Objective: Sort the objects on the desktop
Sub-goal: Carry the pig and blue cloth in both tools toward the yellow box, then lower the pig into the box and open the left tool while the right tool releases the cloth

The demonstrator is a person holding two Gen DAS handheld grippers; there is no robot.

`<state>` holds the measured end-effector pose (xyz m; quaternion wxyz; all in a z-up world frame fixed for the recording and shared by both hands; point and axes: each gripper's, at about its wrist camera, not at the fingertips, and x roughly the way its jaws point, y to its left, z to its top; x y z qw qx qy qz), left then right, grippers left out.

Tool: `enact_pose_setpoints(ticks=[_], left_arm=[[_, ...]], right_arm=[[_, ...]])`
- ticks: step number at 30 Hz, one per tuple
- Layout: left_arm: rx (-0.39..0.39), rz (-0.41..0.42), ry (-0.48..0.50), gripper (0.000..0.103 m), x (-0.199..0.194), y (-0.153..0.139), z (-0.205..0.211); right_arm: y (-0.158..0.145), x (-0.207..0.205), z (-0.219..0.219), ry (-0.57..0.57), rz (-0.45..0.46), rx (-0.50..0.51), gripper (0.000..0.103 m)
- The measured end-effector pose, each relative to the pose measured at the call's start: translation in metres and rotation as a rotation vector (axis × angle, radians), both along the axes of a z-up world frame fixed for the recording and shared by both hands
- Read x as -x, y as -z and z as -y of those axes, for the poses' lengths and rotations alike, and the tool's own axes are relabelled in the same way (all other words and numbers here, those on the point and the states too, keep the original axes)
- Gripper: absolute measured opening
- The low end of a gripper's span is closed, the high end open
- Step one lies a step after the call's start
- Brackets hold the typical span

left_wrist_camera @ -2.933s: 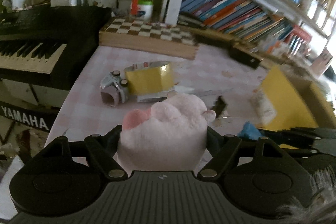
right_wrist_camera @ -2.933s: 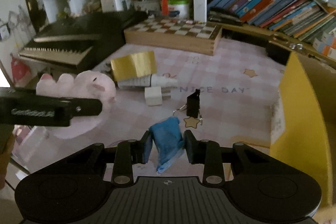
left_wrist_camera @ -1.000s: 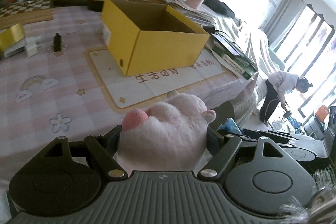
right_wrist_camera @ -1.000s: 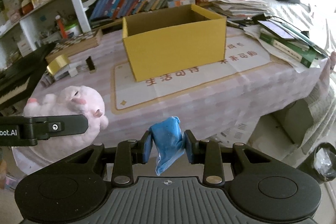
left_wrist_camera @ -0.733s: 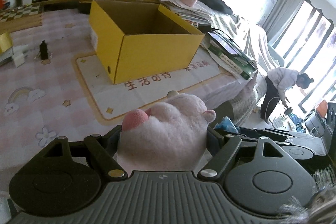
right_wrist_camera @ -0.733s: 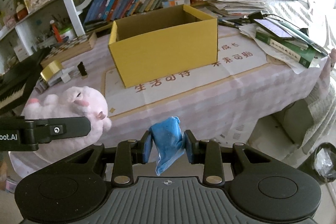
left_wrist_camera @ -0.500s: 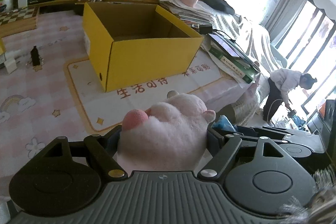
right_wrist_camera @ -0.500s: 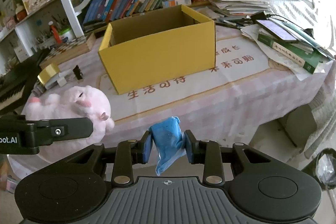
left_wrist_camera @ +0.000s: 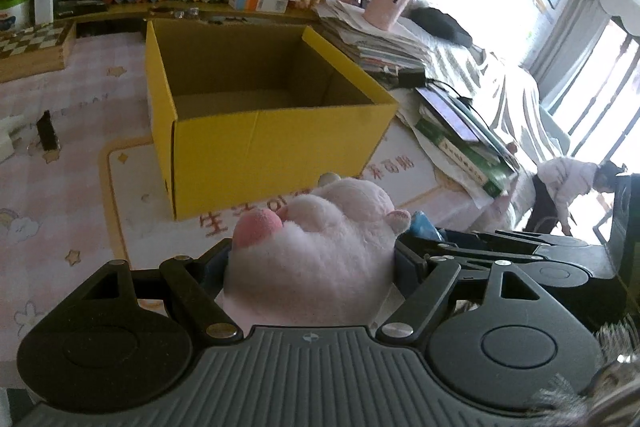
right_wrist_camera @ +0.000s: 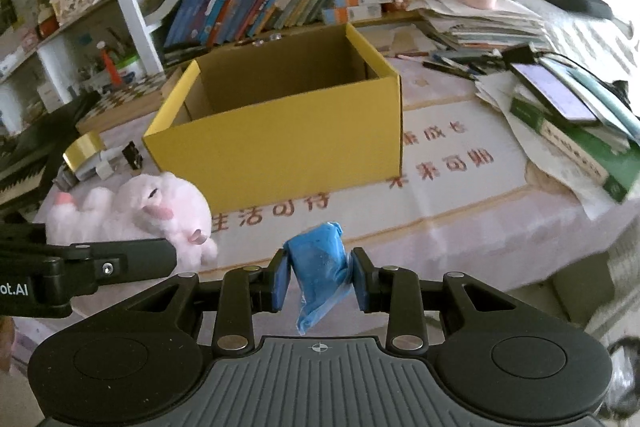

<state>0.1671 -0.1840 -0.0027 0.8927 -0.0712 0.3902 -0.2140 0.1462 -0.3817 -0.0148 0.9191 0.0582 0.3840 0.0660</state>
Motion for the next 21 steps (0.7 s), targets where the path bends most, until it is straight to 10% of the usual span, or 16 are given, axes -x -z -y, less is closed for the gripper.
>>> enact_pose_setpoints(ticks=[21], left_arm=[[-0.073, 0.24, -0.172, 0.079, -0.101, -0.069, 0.029]], right_arm=[[-0.054, -0.131, 0.023, -0.374, 0.279, 0.137, 0.033]])
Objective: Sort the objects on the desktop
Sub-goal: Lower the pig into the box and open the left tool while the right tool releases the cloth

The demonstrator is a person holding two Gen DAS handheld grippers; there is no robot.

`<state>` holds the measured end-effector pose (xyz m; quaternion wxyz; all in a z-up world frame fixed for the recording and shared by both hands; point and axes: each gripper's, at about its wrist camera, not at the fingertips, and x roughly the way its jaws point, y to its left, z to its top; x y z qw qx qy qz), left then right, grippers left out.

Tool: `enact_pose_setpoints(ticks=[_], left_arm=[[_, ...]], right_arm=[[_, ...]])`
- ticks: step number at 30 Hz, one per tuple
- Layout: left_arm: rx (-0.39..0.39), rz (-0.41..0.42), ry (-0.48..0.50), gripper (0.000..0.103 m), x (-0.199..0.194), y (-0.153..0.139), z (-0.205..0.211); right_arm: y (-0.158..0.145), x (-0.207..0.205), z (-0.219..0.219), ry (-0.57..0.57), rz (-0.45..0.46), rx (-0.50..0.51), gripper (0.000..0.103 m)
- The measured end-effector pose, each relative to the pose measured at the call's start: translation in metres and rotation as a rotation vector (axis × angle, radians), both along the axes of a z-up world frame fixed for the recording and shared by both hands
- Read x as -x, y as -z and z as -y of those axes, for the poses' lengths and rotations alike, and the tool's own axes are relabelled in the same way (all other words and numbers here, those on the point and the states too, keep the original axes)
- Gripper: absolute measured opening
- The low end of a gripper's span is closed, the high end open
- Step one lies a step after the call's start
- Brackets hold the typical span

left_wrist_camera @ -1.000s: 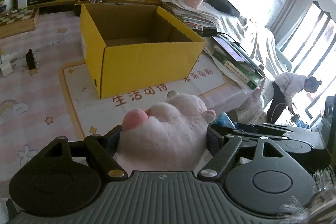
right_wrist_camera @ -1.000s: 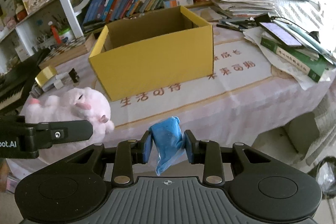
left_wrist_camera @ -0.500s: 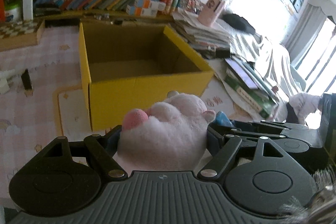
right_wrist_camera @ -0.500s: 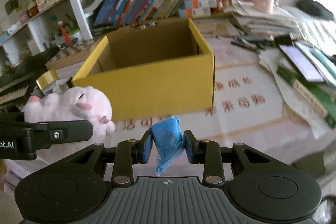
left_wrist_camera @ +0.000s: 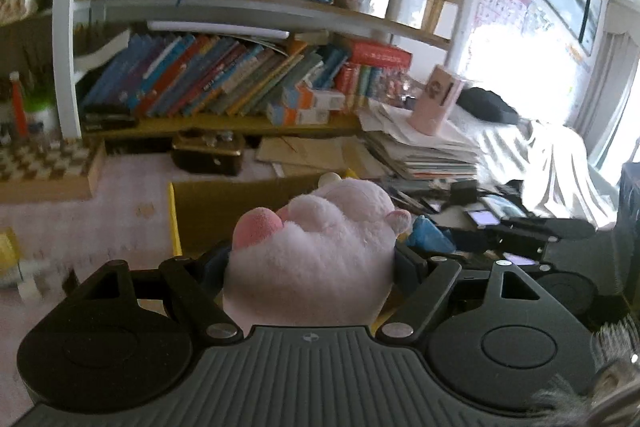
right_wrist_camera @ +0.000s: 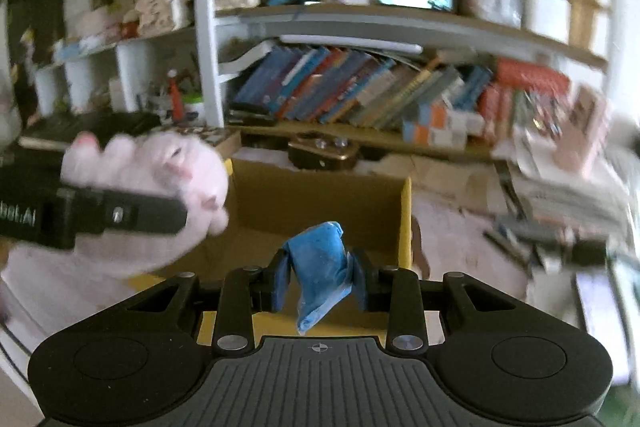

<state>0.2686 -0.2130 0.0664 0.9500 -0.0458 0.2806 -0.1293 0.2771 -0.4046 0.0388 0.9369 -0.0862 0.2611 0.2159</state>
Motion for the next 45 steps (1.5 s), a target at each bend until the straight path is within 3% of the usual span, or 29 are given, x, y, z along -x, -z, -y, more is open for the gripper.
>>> enact_pose_setpoints(ticks=[5, 13, 17, 25, 30, 37, 42, 45], left_arm=[[-0.052, -0.047, -0.002, 0.079, -0.05, 0.015, 0.005], [-0.208, -0.179, -0.012, 0.079, -0.123, 0.059, 0.012], [-0.233, -0.215, -0.002, 0.08, -0.144, 0.067, 0.01], [-0.358, -0.281, 0.007, 0.081, -0.166, 0.088, 0.025], [-0.379, -0.301, 0.003, 0.082, -0.171, 0.092, 0.027], [-0.371, -0.301, -0.007, 0.086, -0.172, 0.091, 0.024], [-0.347, -0.259, -0.003, 0.094, -0.162, 0.082, 0.021], [-0.331, -0.195, -0.009, 0.101, -0.151, 0.068, 0.019]], right_arm=[[0.012, -0.048, -0.014, -0.105, -0.003, 0.129, 0.033], [0.049, -0.106, -0.049, -0.289, -0.052, 0.397, 0.033], [0.067, -0.122, -0.064, -0.363, -0.055, 0.514, 0.032], [0.091, -0.142, -0.089, -0.46, -0.08, 0.655, 0.032], [0.096, -0.147, -0.097, -0.489, -0.092, 0.707, 0.033], [0.096, -0.149, -0.098, -0.495, -0.099, 0.707, 0.034], [0.092, -0.148, -0.097, -0.477, -0.084, 0.685, 0.043], [0.083, -0.144, -0.091, -0.461, -0.083, 0.632, 0.055]])
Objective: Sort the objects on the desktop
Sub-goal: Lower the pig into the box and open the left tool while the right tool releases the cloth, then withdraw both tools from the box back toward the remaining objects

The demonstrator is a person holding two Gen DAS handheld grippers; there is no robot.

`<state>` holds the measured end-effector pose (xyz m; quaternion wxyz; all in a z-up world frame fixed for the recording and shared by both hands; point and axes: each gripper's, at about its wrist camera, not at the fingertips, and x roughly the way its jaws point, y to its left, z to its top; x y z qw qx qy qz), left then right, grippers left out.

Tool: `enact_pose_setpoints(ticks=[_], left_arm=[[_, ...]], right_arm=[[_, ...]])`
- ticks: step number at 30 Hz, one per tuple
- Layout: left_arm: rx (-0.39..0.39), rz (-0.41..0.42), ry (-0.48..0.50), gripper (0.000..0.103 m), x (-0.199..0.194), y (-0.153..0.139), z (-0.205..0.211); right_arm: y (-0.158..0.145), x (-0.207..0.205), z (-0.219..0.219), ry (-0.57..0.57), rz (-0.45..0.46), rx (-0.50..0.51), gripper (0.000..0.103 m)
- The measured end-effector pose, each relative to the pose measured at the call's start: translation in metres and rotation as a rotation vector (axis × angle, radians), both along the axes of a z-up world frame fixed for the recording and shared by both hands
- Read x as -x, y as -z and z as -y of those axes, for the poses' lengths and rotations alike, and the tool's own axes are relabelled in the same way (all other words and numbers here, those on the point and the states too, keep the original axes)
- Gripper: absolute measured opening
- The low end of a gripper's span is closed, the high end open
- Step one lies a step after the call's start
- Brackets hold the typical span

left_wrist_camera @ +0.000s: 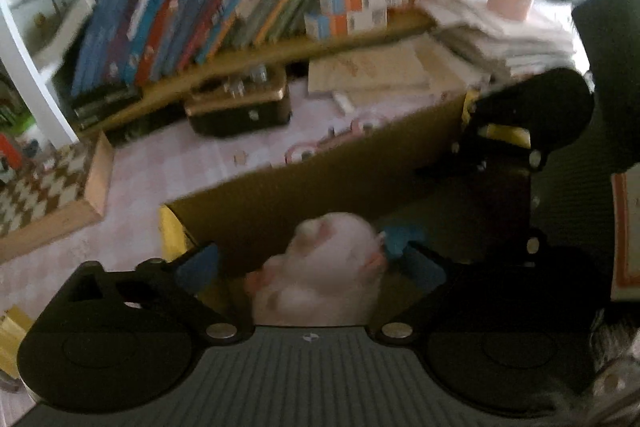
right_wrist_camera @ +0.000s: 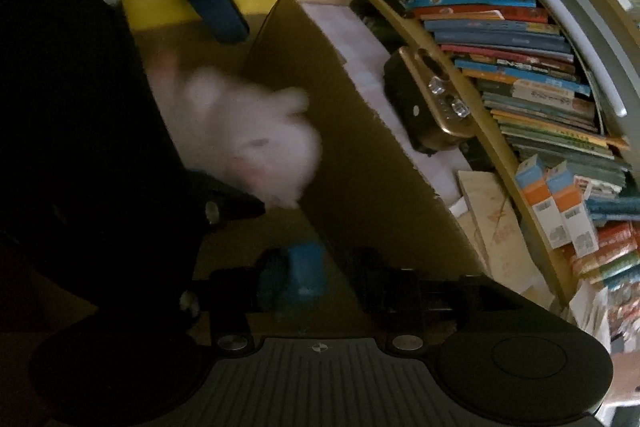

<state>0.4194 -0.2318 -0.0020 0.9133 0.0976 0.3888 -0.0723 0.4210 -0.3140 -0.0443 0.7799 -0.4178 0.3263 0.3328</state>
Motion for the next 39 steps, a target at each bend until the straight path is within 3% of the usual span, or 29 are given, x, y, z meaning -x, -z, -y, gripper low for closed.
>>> enact_pose_setpoints(ticks=[4, 12, 20, 29, 39], left_arm=[[0.039, 0.079, -0.035, 0.101, 0.016, -0.022, -0.009], [0.116, 0.248, -0.11, 0.103, 0.074, -0.069, -0.02], [0.143, 0.332, -0.169, 0.103, 0.136, -0.082, -0.025], [0.136, 0.358, -0.263, 0.103, 0.203, -0.058, -0.049], [0.137, 0.35, -0.315, 0.103, 0.259, -0.04, -0.088]], right_arm=[[-0.017, 0.011, 0.012, 0.026, 0.028, -0.072, 0.056], [-0.071, 0.044, 0.051, 0.167, 0.113, -0.32, 0.064], [-0.105, 0.095, 0.085, 0.346, 0.15, -0.558, 0.069], [-0.094, 0.157, 0.108, 0.578, 0.223, -0.709, 0.075], [-0.063, 0.224, 0.084, 0.723, 0.232, -0.709, 0.083]])
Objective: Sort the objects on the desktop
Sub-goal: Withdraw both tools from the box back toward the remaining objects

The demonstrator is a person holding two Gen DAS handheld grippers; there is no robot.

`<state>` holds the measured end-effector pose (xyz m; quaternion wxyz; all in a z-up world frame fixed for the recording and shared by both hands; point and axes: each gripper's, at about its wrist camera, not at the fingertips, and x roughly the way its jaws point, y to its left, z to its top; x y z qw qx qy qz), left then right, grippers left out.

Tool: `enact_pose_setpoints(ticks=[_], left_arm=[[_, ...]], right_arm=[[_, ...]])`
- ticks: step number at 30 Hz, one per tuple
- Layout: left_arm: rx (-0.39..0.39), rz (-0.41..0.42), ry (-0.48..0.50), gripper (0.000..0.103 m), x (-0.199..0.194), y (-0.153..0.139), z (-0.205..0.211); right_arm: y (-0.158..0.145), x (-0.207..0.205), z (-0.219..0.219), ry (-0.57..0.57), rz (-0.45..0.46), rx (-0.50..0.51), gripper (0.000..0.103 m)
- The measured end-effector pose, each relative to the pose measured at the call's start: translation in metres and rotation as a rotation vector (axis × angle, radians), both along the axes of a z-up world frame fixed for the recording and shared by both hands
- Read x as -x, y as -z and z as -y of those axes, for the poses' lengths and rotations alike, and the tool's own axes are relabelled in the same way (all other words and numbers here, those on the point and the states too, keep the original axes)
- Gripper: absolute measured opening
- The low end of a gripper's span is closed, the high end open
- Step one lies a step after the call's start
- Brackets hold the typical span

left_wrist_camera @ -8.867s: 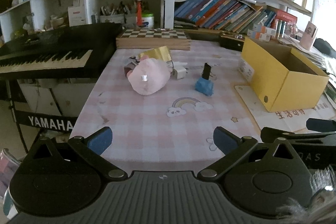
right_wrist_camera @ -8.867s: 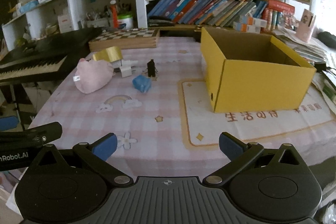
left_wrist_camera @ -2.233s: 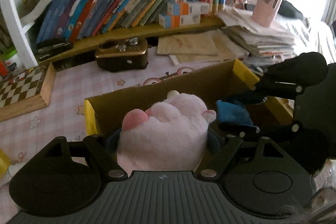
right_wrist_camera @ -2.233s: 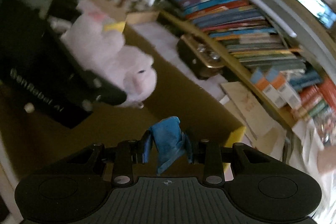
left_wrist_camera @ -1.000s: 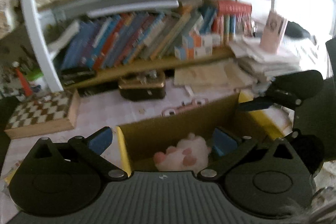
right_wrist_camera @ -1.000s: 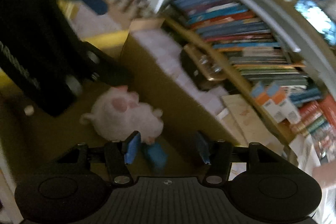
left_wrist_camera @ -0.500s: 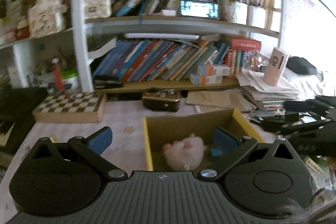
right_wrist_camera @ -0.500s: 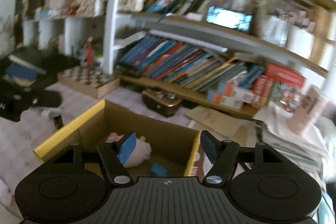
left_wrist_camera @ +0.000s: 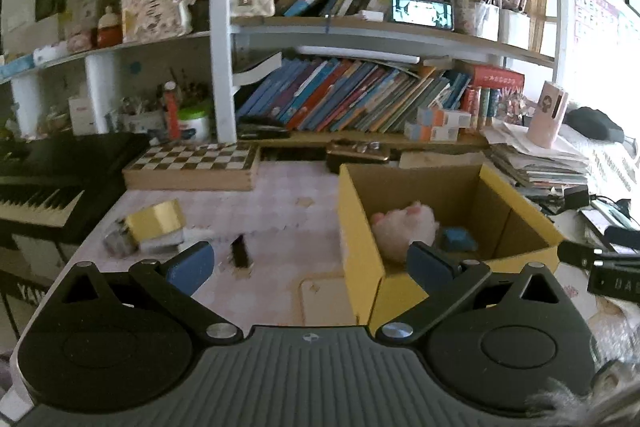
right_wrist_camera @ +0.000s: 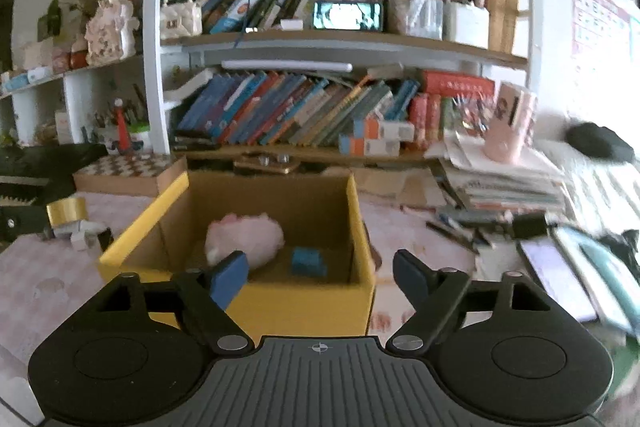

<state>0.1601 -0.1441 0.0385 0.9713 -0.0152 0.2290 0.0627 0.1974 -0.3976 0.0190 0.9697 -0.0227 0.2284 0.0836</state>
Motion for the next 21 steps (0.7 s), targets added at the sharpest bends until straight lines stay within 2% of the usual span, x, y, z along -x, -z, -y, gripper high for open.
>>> enact_pose_setpoints(ticks=[6, 8, 14, 21], left_arm=[[-0.003, -0.031, 0.004, 0.103, 0.03, 0.014, -0.018], [-0.006, -0.05, 0.009, 0.103, 0.039, 0.02, -0.023], [0.01, -0.114, 0.039, 0.103, 0.061, 0.036, -0.036], [0.02, -0.145, 0.076, 0.103, 0.078, 0.043, -0.053]], right_arm=[[0.017, 0.037, -0.027, 0.081, -0.089, -0.041, 0.091], [0.023, 0.048, -0.038, 0.104, -0.104, -0.031, 0.098], [0.03, 0.079, -0.063, 0.137, -0.145, -0.029, 0.098], [0.032, 0.103, -0.089, 0.143, -0.163, -0.011, 0.098]])
